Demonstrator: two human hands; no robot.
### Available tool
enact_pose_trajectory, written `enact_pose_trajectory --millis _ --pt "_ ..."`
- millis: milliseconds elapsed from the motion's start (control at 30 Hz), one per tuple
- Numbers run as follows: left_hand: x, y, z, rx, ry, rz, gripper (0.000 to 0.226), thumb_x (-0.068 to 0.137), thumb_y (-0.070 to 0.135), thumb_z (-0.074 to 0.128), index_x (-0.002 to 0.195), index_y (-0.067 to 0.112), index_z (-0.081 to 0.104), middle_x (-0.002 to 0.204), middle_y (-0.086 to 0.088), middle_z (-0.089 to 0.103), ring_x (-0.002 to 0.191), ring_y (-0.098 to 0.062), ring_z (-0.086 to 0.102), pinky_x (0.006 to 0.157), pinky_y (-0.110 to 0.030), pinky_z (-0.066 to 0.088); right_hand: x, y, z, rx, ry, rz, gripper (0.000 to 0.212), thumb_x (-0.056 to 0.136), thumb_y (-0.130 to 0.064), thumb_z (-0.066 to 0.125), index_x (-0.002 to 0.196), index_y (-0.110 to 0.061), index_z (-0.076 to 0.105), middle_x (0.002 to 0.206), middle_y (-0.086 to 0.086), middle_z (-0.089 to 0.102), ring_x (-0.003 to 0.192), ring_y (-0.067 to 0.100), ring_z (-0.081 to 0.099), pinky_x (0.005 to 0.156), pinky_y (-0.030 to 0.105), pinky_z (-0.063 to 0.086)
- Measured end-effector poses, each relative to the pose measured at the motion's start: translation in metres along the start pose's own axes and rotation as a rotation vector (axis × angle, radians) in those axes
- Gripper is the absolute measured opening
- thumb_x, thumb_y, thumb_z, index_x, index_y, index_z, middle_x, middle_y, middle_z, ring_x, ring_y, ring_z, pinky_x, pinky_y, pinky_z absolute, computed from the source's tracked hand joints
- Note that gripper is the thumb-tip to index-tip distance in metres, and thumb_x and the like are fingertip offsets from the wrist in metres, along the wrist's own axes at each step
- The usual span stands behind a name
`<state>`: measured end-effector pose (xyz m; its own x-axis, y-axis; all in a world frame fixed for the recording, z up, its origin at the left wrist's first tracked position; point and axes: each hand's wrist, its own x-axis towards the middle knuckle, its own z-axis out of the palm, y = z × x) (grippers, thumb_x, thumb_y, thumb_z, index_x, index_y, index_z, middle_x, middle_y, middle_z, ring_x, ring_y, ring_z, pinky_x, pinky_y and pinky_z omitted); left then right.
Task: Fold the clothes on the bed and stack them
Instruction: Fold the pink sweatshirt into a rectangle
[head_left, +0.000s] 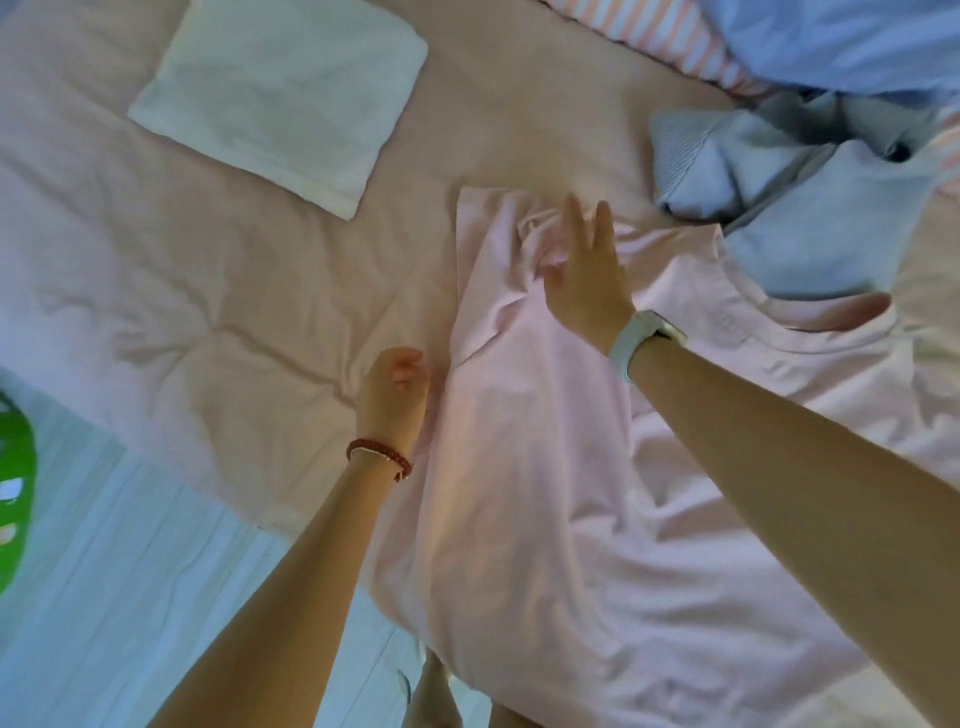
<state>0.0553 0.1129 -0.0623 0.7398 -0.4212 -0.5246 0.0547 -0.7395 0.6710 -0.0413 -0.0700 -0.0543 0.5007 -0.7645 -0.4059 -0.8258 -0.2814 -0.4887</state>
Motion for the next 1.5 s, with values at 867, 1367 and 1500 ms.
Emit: enact_pose_trajectory --millis 867,1367,1500 --pt "-0.020 -0.096 -0.100 -0.104 -0.199 0.076 0.021 0.087 0.003 0.056 0.072 0.017 0.051 0.066 0.001 0.050 0.062 -0.010 0.046 0.061 -0.022 0.041 -0.124 0.006 0.084 -0.393 -0.216 0.221 0.053 0.098 -0.038 0.027 0.147 -0.037 0.005 0.157 -0.004 -0.006 0.143 0.026 -0.007 0.109 0.062 0.003" --pt "-0.028 -0.096 -0.089 -0.021 -0.256 0.232 0.007 0.091 0.008 0.052 0.086 0.008 0.055 0.071 -0.003 0.053 0.069 -0.020 0.051 0.069 -0.027 0.043 -0.051 -0.069 0.057 -0.724 -0.145 -0.280 0.030 0.093 -0.015 0.045 0.121 -0.004 0.046 0.121 0.011 0.050 0.111 0.030 0.049 0.069 0.036 0.036" --pt "-0.027 -0.098 -0.086 0.028 -0.164 0.318 0.009 0.095 0.010 0.044 0.088 0.014 0.046 0.069 0.009 0.047 0.063 -0.010 0.045 0.057 -0.022 0.028 -0.050 -0.068 0.039 -0.722 0.086 -0.386 0.022 0.088 0.002 0.041 0.107 -0.001 0.051 0.111 0.015 0.048 0.097 0.033 0.050 0.055 0.034 0.030"
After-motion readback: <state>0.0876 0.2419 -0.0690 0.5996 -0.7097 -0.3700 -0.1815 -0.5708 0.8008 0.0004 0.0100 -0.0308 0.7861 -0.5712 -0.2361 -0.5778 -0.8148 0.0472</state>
